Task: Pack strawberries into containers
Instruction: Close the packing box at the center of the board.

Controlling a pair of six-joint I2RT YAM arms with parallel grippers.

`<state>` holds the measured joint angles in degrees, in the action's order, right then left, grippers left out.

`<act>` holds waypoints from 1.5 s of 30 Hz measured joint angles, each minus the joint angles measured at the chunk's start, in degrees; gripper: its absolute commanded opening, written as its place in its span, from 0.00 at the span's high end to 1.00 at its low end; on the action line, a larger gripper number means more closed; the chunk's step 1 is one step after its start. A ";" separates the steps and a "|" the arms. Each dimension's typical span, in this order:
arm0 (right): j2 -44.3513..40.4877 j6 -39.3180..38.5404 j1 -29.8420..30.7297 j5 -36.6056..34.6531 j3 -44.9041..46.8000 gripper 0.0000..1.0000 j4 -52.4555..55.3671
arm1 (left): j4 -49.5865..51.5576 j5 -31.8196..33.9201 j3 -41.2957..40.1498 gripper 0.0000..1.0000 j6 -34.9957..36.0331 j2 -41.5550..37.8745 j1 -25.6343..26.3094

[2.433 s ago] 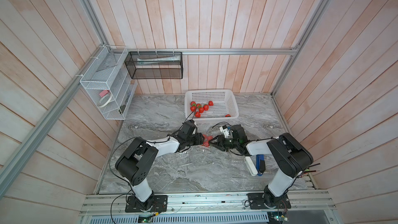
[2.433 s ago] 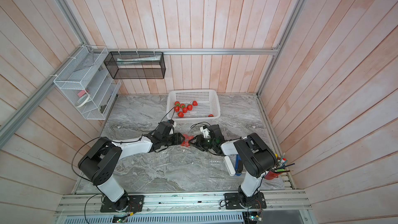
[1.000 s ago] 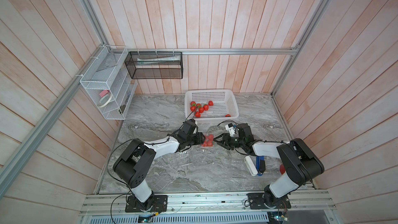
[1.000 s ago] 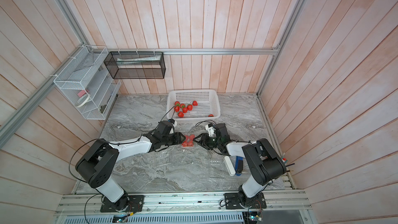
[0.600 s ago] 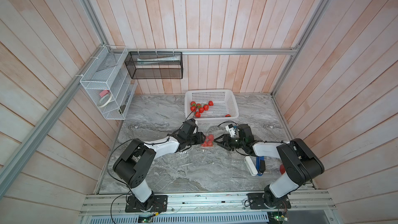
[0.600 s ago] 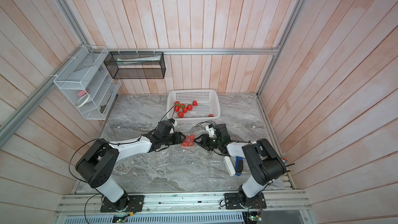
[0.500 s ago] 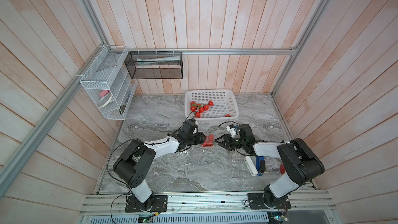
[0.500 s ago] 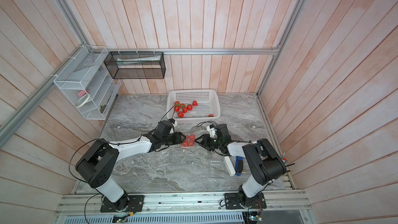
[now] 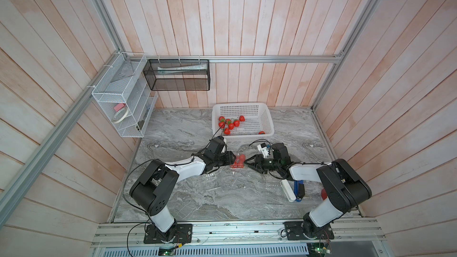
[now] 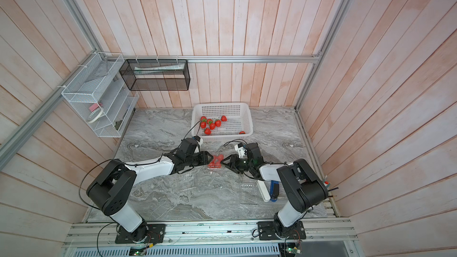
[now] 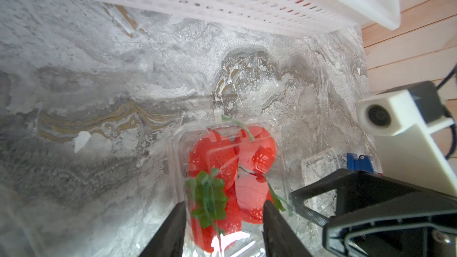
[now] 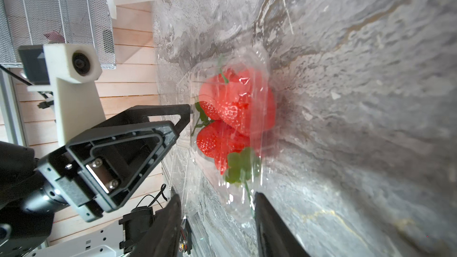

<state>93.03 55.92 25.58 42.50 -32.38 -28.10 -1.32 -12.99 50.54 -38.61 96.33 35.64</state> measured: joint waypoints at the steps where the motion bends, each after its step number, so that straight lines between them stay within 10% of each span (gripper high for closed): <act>1: 0.09 0.44 0.04 0.15 0.28 0.51 -0.59 | 0.00 0.00 0.00 0.48 -0.02 0.00 0.00; 24: 7.39 12.50 1.29 3.26 4.57 0.52 -22.40 | -3.45 0.42 -0.85 0.54 -1.60 1.25 -0.44; 45: 2.14 4.42 -1.55 1.55 5.01 0.47 -10.84 | -2.80 -0.46 -0.83 0.54 -1.46 1.40 0.17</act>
<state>95.18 60.34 24.03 44.05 -27.38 -38.94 -4.12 -13.45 49.71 -40.07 97.73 35.81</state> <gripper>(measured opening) 0.526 0.464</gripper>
